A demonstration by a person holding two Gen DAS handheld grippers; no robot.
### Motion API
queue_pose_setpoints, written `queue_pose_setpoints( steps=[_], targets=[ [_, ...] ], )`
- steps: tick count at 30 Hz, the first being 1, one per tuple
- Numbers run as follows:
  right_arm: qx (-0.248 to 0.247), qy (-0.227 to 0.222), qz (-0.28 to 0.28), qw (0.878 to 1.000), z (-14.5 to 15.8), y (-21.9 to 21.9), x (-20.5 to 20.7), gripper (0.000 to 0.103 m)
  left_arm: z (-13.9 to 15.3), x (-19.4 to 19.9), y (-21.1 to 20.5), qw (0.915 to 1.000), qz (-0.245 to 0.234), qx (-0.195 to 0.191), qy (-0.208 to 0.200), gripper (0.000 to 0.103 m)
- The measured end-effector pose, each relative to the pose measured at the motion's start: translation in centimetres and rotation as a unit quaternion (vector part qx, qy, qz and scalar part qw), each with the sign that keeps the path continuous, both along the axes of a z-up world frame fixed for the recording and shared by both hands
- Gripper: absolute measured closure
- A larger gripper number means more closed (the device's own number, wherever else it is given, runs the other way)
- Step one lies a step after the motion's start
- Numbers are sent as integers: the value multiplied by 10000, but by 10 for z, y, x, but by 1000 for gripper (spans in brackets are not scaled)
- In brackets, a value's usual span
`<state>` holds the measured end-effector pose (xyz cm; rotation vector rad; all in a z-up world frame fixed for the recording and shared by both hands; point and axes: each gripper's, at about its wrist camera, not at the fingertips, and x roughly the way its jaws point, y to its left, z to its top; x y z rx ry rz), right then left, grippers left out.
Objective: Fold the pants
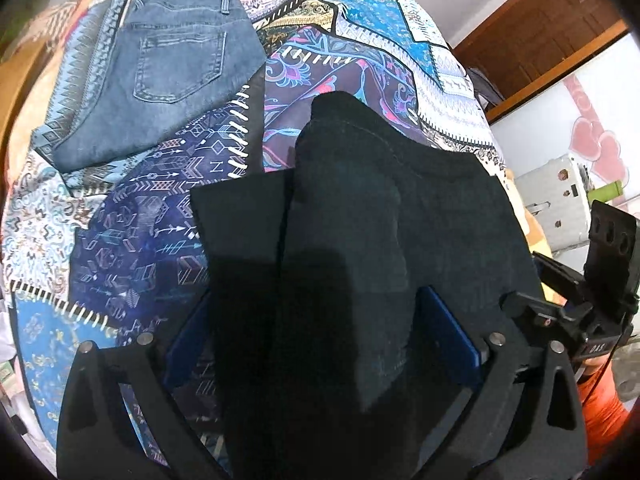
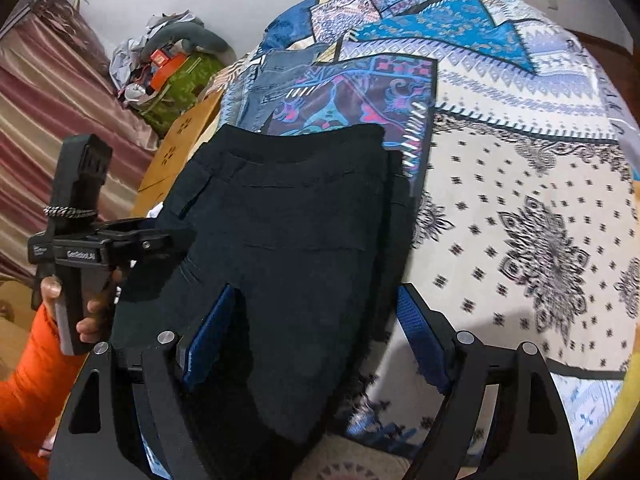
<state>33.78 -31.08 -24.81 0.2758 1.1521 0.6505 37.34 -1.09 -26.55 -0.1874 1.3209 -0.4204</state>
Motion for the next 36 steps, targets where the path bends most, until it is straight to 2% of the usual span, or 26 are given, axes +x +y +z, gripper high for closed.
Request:
queue_pose_setpoints(
  steps=[2,5,8,10,12,15,19,24,30,36],
  targets=[
    [30,39,69,10000,0,3,2,28,1,2,-3,10000,-81,-27,-46,3],
    [101,73,146,9998,1,9,4,45,1,3,-4,9999,-65,-66,-78,10],
    [-23,-34,172,9998,6,12,2,55,8,-2,-2,9997,-58,-146,-197,29],
    [-157,-206,201,9995,11,16,0,62,15,-9,-3,9992,-144,-136,-360,46],
    [-294,-403,225,9985,18,17,-3,74,21,-16,-7,9981,-248,37,-555,52],
    [-385,-568,228,9974,26,17,-6,82,27,-23,-12,9968,-285,243,-700,60],
    [-474,-841,278,9949,41,20,-11,86,42,-34,-15,9939,-338,380,-979,67],
    [-446,-1184,279,9916,64,27,-15,88,72,-48,-10,9884,-272,449,-1424,71],
    [-356,-1754,284,9834,101,41,-10,89,120,-56,12,9761,-68,534,-2107,71],
    [-202,-2216,292,9745,132,63,11,89,159,-38,39,9630,267,517,-2632,71]
  ],
)
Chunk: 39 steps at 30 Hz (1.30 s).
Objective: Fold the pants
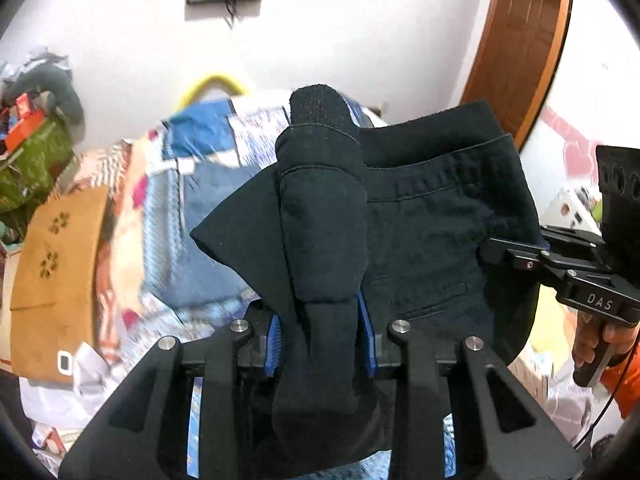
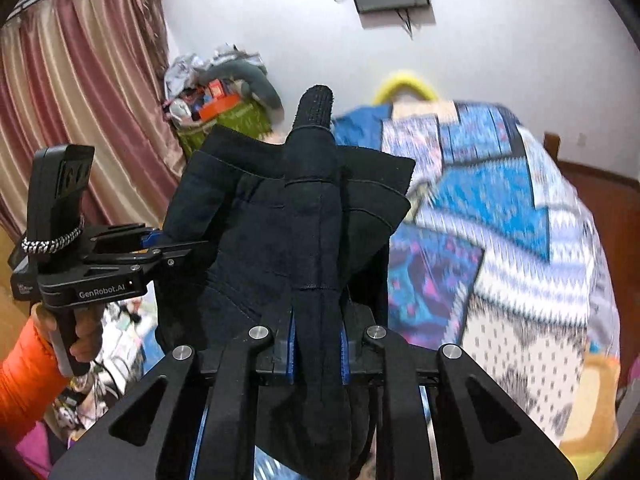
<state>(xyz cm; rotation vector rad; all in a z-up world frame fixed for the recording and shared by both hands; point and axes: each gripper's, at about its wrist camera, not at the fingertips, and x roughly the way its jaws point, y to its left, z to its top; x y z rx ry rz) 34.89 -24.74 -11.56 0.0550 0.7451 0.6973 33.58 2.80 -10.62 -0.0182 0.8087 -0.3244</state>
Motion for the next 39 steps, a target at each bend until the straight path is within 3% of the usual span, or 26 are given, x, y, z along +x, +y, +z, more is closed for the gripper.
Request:
queue_pose_setpoints(
  steps=[7,15,32,39],
  targets=[
    [78,-342,130,9993,13,35,39,89,15,34,35,9988,368,-88,-315,71],
    [64,-329,254,9991,-3,79,94,89,-3,96,75,9967,776,-55,-240,71],
    [-232,597,70,9979,-107,138,211,89,-134,220,112,9892,1348,237,523,71],
    [-699,999,-60,9925,-148,148,240,89,-191,260,108,9835,1400,356,1094,70]
  ],
)
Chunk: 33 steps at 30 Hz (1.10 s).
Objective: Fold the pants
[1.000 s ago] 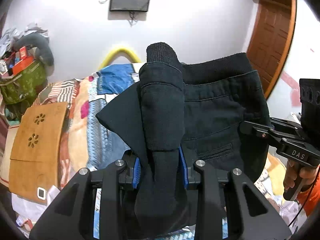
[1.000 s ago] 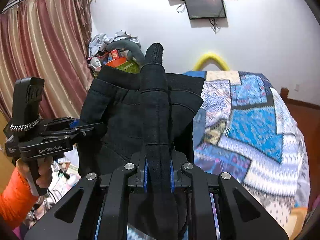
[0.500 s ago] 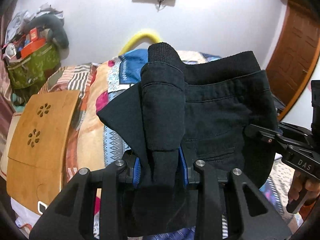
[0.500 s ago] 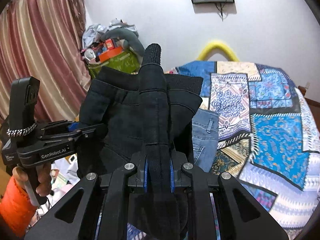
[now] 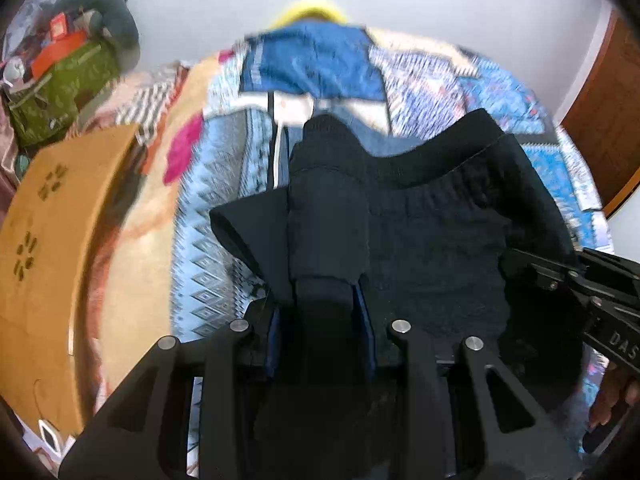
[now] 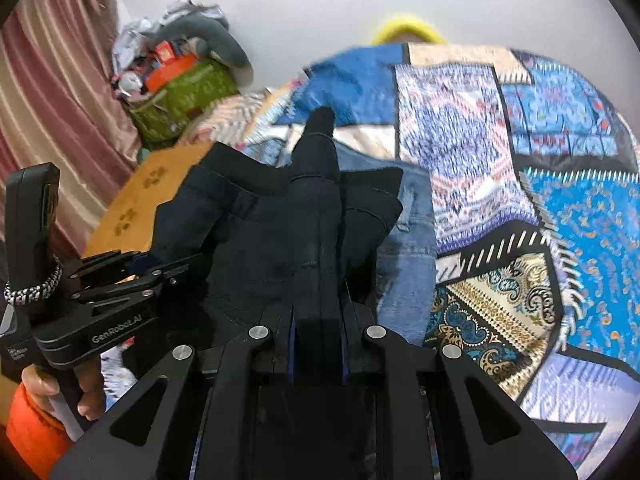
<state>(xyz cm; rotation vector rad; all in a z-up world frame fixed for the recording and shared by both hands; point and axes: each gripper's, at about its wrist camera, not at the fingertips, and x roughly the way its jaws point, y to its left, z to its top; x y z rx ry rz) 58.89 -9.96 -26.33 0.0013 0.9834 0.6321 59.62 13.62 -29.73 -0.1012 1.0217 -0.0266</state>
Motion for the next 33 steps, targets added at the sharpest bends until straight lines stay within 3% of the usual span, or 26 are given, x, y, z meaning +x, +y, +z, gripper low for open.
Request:
queue_pose_setpoints(
  steps=[5,7,12,16,21,27,33],
  targets=[
    [-480,263,-52,9985,-27,3,2,80,-22,2,-1,9997,142,149,105,57],
    [-510,265,-58,9983,-28,-4,-3,75,-19,-3,-2,9997,143,168,101,53],
    [-675,54,13,9977,-12,-20,-28,74,0,-17,7,9994,181,299,45,53],
    [-490,-236,39,9985,19,-36,-51,75,41,-51,10,9991,157,306,-244,53],
    [-161,-1015,56,9947,86,-56,-102,74,108,-105,-1,9953,13,450,-858,53],
    [327,-2070,153,9777,172,-76,-186,75,202,-198,-23,9805,-169,398,-1916,53],
    [817,-2893,170,9536,232,-90,-276,75,273,-303,-46,9563,-232,499,-2871,53]
  ],
)
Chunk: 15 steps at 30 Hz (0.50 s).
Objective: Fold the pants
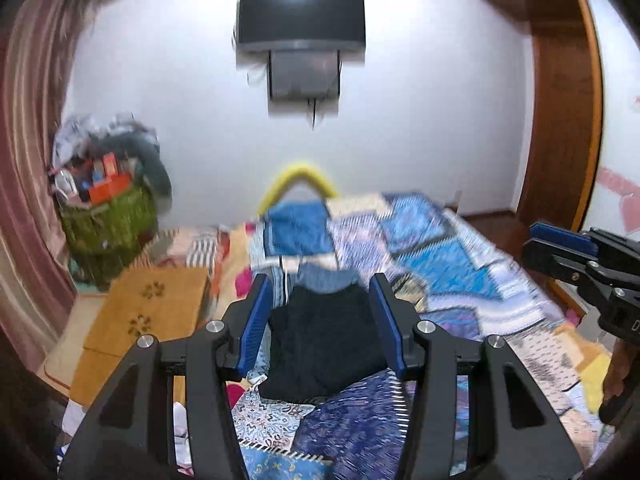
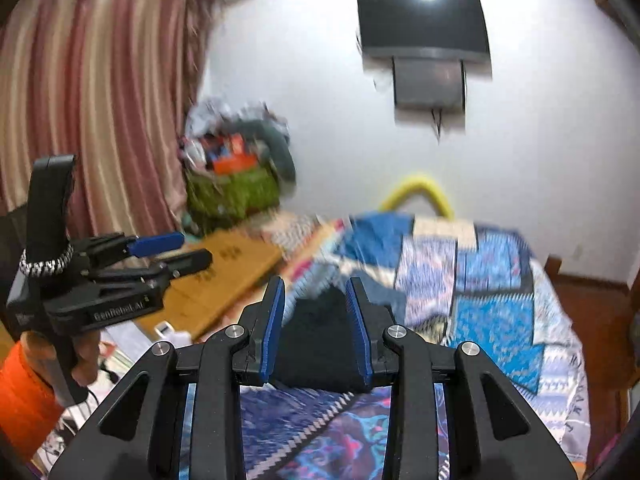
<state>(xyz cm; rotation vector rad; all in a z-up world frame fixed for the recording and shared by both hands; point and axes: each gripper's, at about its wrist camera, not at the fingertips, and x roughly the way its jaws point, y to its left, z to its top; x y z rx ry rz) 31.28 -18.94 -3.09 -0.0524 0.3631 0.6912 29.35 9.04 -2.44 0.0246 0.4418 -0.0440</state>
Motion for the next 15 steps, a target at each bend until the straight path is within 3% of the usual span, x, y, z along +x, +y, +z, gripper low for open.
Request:
queue_pose_setpoints(
  steps=[5,10,13,15],
  targets=[
    [346,-538,-85,9979,26,-13,-67,74,32,-75,-9,9980,145,16,-612,53],
    [695,-638,-177,9954,30,-27,-99,65,50,-142,-17,9933,167,-21,-1140,37],
    [740,-685,-346,9943,27,-31,-114,50,52,-163,-20,9920,202,-15,-1246,29],
    [815,-642,-371,9939,26,-33,-119,29,52,-173,-22,9916,193,-37,-1280,14]
  ],
)
